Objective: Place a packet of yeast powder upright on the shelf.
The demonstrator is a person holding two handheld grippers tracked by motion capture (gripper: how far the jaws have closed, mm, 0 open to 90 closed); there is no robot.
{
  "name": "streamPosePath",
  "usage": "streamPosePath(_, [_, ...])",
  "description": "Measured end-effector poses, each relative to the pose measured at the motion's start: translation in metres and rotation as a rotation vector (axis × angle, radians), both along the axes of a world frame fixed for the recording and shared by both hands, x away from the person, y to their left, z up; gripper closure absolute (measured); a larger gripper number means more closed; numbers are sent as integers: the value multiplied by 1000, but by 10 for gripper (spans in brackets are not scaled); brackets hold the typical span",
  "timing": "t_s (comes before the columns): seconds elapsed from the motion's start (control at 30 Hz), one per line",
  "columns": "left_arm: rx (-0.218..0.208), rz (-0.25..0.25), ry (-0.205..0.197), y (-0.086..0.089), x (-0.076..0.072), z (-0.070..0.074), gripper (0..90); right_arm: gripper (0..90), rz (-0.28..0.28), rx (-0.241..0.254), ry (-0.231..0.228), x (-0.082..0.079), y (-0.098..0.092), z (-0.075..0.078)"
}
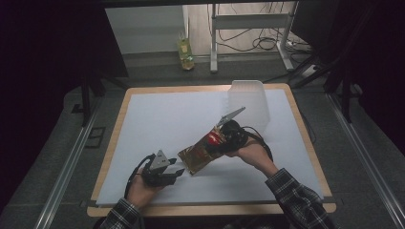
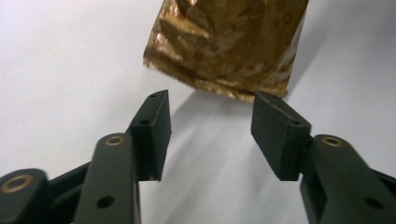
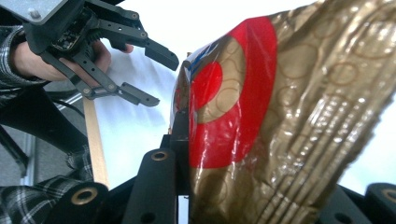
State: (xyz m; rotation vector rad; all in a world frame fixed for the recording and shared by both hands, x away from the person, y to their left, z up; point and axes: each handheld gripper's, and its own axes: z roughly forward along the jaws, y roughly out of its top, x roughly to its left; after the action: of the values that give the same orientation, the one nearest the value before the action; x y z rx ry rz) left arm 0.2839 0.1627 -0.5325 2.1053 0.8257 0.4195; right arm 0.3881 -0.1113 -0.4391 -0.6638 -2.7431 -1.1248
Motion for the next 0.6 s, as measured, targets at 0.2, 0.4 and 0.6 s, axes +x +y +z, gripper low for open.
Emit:
streamPosePath(0.2, [-53,14,2,2,3,0,282,696,14,-9,-53,3,-6,11])
streamPosePath(0.4, [-39,34,-8,1,4,0,136,696,45,-28,-121,5,-10,21])
streamPosePath(0.6, [-31,39,-13,1,4,-1,82,697,57,-33,-171,8,-14,29])
